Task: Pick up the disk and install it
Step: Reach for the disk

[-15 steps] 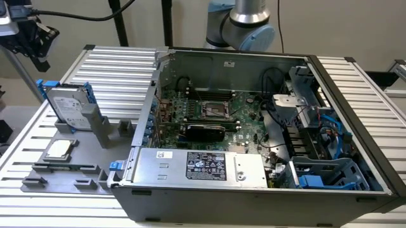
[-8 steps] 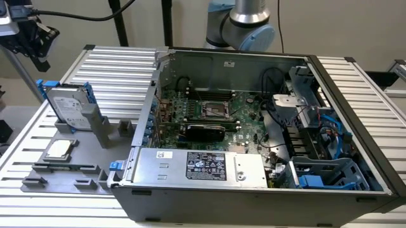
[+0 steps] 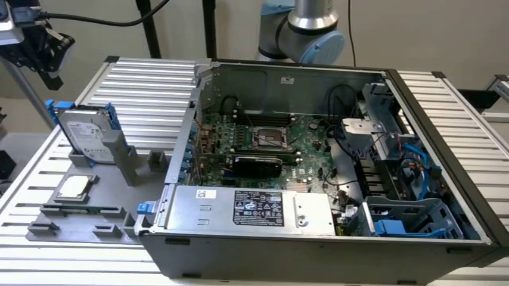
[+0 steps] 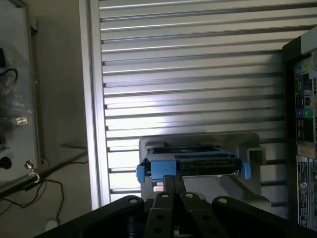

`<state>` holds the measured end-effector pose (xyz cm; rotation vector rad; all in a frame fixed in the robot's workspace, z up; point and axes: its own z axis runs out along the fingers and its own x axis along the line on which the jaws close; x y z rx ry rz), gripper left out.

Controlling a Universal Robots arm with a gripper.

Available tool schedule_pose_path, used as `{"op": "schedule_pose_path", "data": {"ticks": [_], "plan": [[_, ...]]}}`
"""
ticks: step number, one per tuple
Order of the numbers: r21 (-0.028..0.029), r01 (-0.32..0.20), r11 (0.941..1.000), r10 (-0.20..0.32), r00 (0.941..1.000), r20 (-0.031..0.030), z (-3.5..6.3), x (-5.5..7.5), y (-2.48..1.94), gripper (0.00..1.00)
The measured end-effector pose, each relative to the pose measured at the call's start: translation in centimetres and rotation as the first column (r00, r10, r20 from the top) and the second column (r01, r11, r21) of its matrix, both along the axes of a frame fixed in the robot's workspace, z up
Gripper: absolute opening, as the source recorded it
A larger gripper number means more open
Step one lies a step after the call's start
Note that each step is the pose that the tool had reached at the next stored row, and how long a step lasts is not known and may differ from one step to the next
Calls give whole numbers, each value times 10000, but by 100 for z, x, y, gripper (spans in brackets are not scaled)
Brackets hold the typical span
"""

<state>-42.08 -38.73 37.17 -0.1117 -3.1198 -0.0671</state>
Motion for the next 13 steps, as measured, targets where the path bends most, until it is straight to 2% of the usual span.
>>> {"op": "schedule_pose_path", "data": {"ticks": [2, 6, 10, 13], "plan": [[-6, -97, 10000, 97, 10000, 4, -2, 0, 7, 0], [-8, -928, 9957, 928, 9957, 3, -11, 0, 9, 0], [-7, -1647, 9863, 1647, 9863, 3, -20, 0, 9, 0], [-8, -2182, 9759, 2182, 9759, 1, -26, 0, 9, 0]]}}
